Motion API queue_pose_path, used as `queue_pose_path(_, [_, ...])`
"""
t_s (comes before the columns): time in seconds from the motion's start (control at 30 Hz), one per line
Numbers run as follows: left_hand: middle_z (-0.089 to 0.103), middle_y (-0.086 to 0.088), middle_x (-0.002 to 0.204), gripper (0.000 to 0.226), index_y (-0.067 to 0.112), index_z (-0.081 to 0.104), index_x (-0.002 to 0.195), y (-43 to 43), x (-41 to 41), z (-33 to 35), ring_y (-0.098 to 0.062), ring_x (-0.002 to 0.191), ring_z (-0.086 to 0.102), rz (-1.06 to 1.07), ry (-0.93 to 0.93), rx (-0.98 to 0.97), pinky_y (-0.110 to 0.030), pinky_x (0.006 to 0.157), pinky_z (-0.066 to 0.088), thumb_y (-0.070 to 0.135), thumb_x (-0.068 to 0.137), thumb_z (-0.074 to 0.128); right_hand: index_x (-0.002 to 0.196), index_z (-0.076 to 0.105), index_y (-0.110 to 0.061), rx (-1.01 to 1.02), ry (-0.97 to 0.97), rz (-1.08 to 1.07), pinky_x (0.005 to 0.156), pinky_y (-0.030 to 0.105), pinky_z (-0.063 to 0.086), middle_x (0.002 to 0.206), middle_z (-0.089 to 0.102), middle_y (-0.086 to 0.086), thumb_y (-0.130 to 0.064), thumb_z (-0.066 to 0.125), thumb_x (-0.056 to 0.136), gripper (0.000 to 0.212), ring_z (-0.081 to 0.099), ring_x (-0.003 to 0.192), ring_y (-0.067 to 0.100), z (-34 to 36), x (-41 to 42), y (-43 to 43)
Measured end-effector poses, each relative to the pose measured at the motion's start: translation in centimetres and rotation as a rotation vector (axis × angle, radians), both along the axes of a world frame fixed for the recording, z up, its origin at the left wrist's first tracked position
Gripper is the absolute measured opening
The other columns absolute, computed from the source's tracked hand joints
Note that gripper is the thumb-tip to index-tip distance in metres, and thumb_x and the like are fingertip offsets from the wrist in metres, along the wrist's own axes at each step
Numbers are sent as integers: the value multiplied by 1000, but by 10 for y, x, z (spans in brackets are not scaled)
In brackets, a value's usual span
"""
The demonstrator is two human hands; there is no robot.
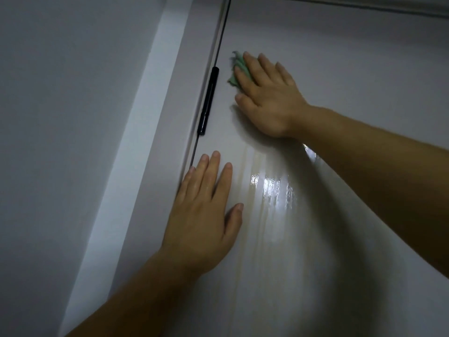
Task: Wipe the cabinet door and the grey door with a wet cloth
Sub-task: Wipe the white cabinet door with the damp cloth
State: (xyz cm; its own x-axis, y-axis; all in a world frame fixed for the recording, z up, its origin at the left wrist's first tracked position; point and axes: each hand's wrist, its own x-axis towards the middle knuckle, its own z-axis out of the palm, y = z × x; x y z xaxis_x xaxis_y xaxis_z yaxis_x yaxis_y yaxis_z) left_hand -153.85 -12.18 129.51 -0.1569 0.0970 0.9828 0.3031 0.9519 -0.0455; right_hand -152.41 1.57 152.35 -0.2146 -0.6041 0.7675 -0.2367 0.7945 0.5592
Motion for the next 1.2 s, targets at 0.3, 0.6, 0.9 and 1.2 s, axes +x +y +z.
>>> queue_pose_path(0.3, [14,-13,170,71,9,27,160,-2,-2,-43,-31,158,8,-1,90,-38,-47,127,12,44,101,39,163,1,-27,399,26,-28,126,40,-8,171,-6,-1,-51,12,103,65,-12,156,20,-72,2,33])
queue_pose_path(0.6, [15,-13,170,70,10,28,160,-2,-4,-43,-31,158,9,-28,103,-26,-52,127,15,44,101,41,163,10,-27,408,-9,18,127,43,-5,171,-1,-1,-49,12,103,64,-8,157,22,-103,4,29])
queue_pose_path(0.9, [19,-12,170,63,15,36,158,2,1,-40,-31,158,10,-50,90,16,-52,127,16,41,101,39,163,15,-22,105,60,-20,127,50,2,171,3,7,-52,17,101,69,-1,157,29,-115,2,60])
queue_pose_path(1.2, [21,-14,169,62,16,38,157,10,3,-38,-33,158,10,-47,63,70,-58,125,19,43,101,36,163,9,-25,-193,27,-60,126,49,-2,171,-3,4,-51,15,101,67,-6,157,26,-79,1,92])
